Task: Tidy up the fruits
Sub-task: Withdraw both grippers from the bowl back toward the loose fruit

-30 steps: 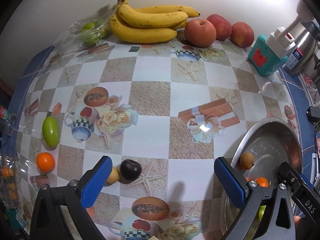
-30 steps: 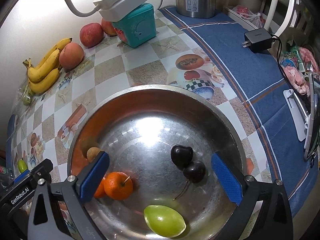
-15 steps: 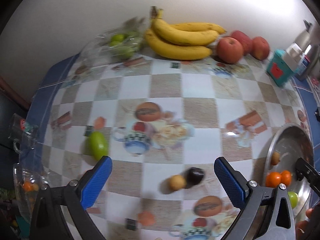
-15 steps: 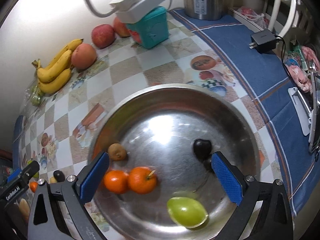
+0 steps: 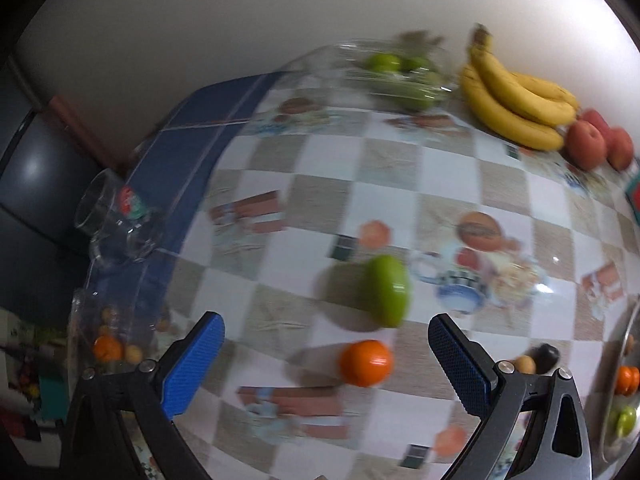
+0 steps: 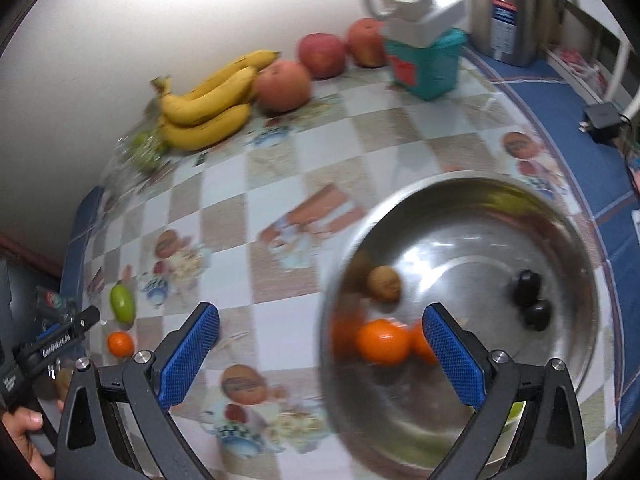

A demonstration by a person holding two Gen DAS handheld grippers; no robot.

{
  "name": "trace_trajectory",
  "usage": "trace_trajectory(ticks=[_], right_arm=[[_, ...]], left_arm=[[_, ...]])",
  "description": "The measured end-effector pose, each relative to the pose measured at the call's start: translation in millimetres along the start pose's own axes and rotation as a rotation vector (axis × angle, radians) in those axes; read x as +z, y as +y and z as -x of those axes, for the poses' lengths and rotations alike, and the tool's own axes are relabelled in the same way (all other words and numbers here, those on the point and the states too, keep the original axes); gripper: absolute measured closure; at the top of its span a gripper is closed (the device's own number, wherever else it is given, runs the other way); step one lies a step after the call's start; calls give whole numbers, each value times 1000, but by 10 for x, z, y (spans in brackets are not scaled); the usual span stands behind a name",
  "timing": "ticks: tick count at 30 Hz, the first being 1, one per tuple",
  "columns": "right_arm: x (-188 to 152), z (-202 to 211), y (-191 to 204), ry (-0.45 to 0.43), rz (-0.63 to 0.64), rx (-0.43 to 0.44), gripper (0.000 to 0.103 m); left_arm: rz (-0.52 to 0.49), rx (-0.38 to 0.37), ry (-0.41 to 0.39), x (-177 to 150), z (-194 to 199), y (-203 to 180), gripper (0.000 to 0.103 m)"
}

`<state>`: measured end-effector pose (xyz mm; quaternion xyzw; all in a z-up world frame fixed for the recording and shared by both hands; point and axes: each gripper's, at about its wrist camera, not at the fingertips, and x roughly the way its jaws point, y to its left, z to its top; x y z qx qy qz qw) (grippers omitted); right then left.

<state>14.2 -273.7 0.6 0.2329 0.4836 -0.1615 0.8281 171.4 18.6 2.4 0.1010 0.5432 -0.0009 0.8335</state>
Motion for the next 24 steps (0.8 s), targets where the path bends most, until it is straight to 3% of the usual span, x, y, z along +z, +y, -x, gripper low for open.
trace_trajectory(ticks=[10, 17, 24], right_arm=[[-113, -154, 622, 18, 120, 25, 1], [-193, -346, 816, 50, 129, 56, 2], [-255, -532, 870, 80, 141, 36, 2]], left_arm=[[80, -39, 52, -32, -159, 400, 0], [85, -105, 98, -61, -292, 346, 0], [24, -131, 148, -115, -427, 116, 0]])
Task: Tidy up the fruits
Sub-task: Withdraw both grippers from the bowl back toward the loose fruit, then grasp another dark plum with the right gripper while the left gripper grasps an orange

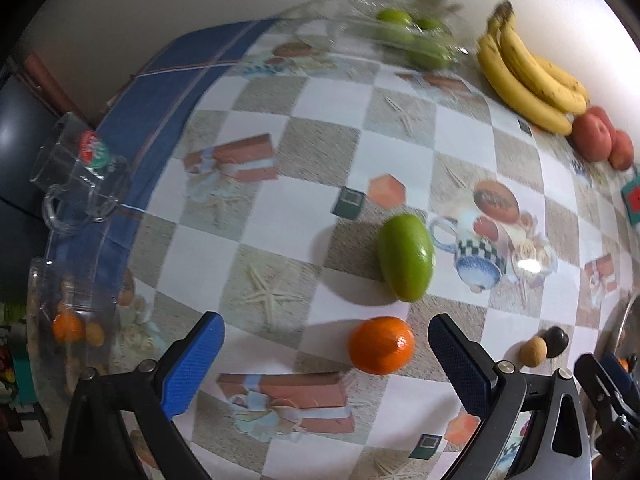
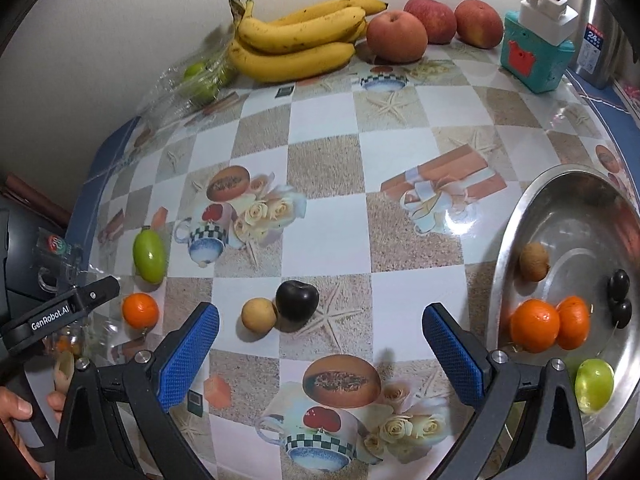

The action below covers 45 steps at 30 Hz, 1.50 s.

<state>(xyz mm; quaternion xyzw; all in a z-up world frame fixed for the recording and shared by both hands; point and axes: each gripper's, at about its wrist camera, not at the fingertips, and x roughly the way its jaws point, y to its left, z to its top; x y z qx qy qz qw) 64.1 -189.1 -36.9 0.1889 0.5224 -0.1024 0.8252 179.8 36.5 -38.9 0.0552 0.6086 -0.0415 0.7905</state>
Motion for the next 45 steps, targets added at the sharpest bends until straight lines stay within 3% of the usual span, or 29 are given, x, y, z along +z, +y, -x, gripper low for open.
trace_trajectory(ticks=[4, 8, 14, 19, 28, 30, 36, 45], right_arm=[[-13, -83, 50, 4, 22, -28, 3], [-12, -138, 64, 4, 26, -32, 26], [-10, -197, 59, 11, 14, -17, 48], [-12, -232, 85, 15, 20, -15, 59], [19, -310, 174, 26, 35, -6, 63], [19, -316, 192, 25, 41, -6, 69], [17, -332, 184, 32, 35, 3, 74], [50, -203, 158, 9, 19, 21, 74]], left_arm=[[-1, -21, 25, -18, -69, -78, 0], [4, -44, 47, -25, -122, -118, 5], [-1, -74, 80, -40, -191, -183, 31], [-3, -89, 94, -94, -235, -226, 60], [15, -131, 77, -84, -211, -227, 61], [17, -136, 72, -74, -188, -219, 61], [24, -138, 64, -8, -99, -121, 61], [38, -136, 24, 16, 111, -67, 61]])
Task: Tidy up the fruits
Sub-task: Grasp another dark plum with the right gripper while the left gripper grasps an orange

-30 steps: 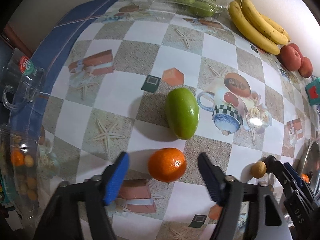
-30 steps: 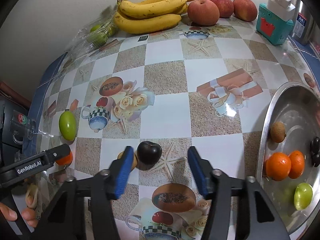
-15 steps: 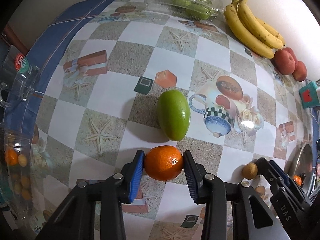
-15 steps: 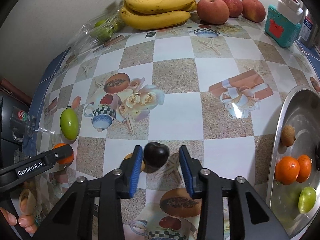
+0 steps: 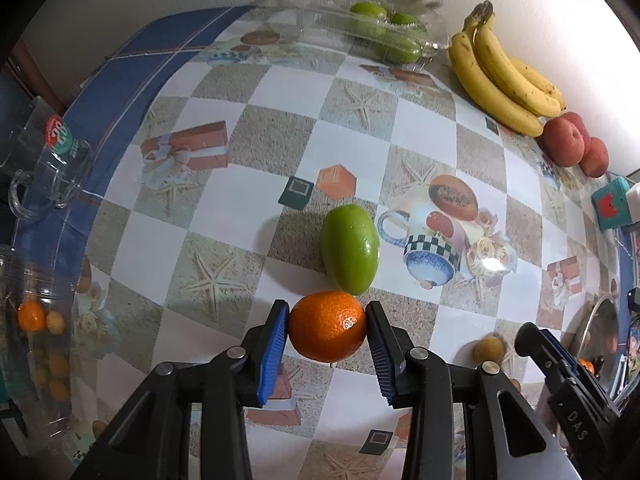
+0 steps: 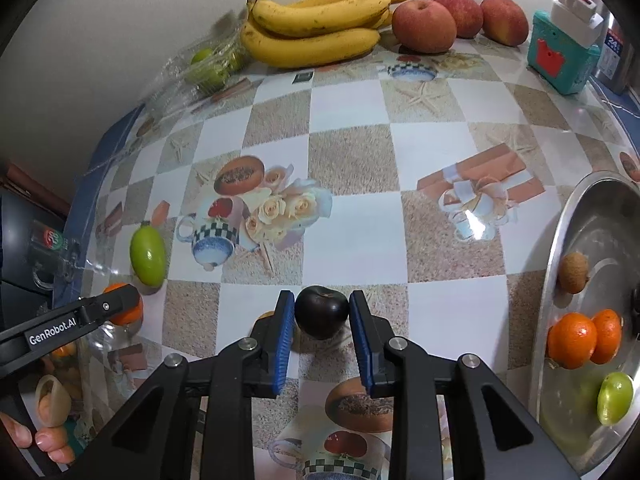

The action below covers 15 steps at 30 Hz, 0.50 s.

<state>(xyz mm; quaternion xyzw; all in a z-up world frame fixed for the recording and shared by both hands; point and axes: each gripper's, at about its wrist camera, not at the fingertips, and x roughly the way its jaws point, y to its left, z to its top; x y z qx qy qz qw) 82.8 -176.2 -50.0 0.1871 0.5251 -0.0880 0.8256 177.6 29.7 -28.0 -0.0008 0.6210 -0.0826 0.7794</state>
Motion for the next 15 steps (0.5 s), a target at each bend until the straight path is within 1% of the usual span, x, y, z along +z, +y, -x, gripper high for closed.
trace_trajectory(ticks=[3, 8, 11, 15], right_arm=[[30, 112, -35, -20, -11, 8, 74], [38, 233, -123, -28, -26, -17, 74], [48, 287, -217, -30, -48, -20, 74], [64, 373, -350, -36, -65, -46, 74]], left_arm=[[-3, -2, -14, -4, 56, -35, 61], [-18, -10, -19, -31, 83, -165, 61], [-31, -15, -24, -50, 104, -264, 61], [-49, -17, -32, -62, 118, -401, 61]])
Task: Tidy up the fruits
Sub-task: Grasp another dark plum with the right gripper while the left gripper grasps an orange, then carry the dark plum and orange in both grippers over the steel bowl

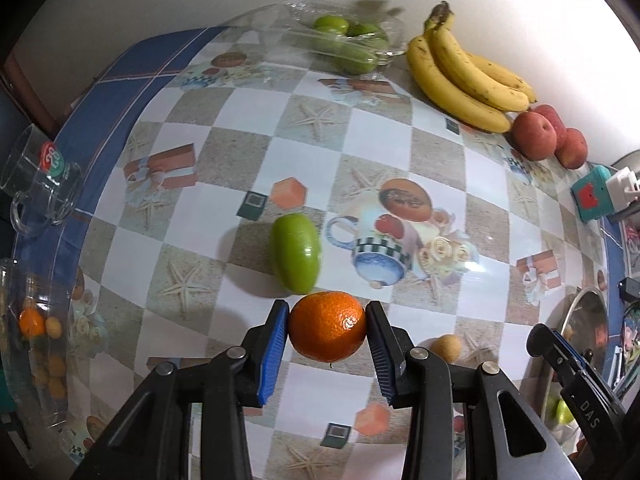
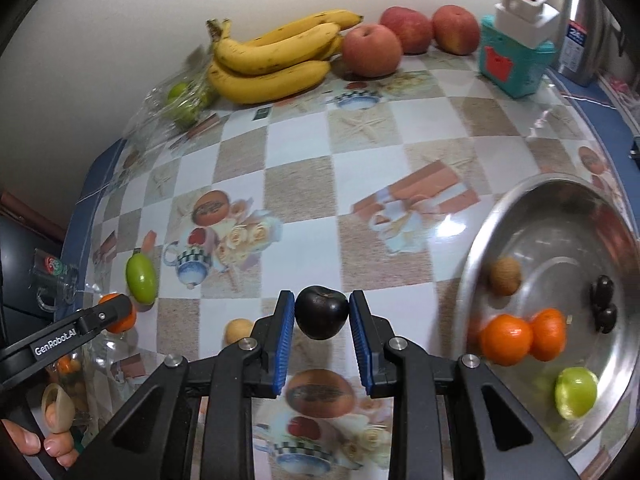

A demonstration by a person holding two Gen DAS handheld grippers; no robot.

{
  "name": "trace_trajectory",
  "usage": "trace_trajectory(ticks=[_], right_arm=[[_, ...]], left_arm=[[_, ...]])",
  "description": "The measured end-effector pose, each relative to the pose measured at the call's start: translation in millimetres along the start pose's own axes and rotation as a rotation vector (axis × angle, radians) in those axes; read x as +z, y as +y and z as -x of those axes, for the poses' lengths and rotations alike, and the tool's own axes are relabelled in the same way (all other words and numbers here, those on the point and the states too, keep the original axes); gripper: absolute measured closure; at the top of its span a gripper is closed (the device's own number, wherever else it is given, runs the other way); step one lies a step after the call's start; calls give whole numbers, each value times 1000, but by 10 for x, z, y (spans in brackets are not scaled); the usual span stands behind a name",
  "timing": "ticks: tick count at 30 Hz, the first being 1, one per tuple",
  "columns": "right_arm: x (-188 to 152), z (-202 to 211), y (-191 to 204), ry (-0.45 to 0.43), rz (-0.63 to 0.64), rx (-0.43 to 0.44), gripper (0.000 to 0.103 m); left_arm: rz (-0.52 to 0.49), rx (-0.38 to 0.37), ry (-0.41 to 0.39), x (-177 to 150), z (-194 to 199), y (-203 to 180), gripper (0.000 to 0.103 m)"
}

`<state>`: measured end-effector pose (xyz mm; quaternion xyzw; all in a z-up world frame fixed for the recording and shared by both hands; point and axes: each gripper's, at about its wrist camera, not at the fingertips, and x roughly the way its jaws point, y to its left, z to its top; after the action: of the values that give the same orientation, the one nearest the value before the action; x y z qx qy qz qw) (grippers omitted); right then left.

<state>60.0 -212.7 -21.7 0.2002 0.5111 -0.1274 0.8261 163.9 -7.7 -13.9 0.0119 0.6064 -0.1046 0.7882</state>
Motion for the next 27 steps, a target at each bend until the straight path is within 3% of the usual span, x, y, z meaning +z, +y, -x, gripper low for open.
trace_trajectory(ticks=[19, 27], right_arm=[[76, 446, -925, -56, -163, -96, 74], [69, 574, -1310, -70, -247, -109, 74]], left_arm=[[-146, -34, -16, -108, 110, -849, 61], [-264, -47, -28, -218, 169, -1364, 61]])
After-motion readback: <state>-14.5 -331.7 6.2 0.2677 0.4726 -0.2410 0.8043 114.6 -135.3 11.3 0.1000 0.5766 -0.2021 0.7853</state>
